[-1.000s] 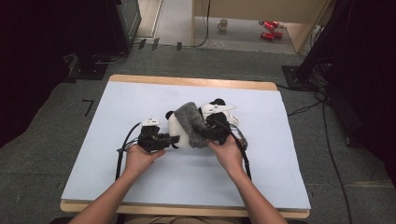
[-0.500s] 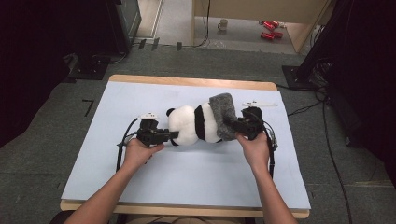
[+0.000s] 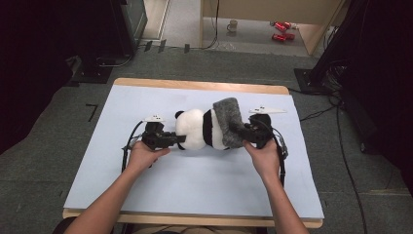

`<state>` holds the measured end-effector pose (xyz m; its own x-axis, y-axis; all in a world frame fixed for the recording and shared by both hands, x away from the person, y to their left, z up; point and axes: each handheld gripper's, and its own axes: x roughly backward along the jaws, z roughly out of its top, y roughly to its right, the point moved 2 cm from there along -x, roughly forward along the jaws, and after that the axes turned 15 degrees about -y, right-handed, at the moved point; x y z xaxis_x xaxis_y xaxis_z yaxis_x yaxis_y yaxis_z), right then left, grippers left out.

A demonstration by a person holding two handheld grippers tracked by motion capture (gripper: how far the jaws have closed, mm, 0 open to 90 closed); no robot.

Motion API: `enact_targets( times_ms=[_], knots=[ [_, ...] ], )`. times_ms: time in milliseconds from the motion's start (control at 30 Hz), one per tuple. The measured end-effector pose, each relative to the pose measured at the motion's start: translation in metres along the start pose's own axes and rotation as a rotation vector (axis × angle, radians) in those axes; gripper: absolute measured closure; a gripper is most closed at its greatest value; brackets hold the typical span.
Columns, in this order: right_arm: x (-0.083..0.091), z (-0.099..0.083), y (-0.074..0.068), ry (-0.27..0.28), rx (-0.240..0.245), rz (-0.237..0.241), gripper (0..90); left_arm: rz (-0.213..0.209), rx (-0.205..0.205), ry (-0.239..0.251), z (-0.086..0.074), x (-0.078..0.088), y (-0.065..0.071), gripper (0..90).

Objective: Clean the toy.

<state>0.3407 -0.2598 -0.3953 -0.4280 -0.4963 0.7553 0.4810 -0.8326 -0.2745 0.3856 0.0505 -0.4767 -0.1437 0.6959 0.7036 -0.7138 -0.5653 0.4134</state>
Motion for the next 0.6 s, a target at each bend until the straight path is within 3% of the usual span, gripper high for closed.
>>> enact_targets(
  times_ms=[67, 133, 200, 333, 600],
  knots=[
    [-0.006, -0.001, 0.000, 0.006, 0.001, -0.003, 77.8, -0.009, 0.009, 0.003, 0.000, 0.001, -0.001, 61.2],
    [-0.006, 0.000, 0.004, 0.010, -0.014, 0.004, 77.8, -0.010, -0.008, 0.015, 0.000, 0.001, -0.001, 56.1],
    [-0.007, 0.000, 0.008, 0.017, -0.024, 0.005, 77.6, 0.000, -0.054, 0.018, -0.002, 0.000, 0.000, 49.2],
    [-0.010, 0.001, 0.014, 0.037, -0.029, 0.011, 77.5, 0.060, -0.165, 0.006, -0.006, -0.004, 0.003, 39.4],
    [-0.012, 0.006, 0.022, 0.051, -0.046, -0.011, 77.2, 0.068, -0.171, -0.041, -0.012, -0.014, 0.002, 40.3]
  ],
)
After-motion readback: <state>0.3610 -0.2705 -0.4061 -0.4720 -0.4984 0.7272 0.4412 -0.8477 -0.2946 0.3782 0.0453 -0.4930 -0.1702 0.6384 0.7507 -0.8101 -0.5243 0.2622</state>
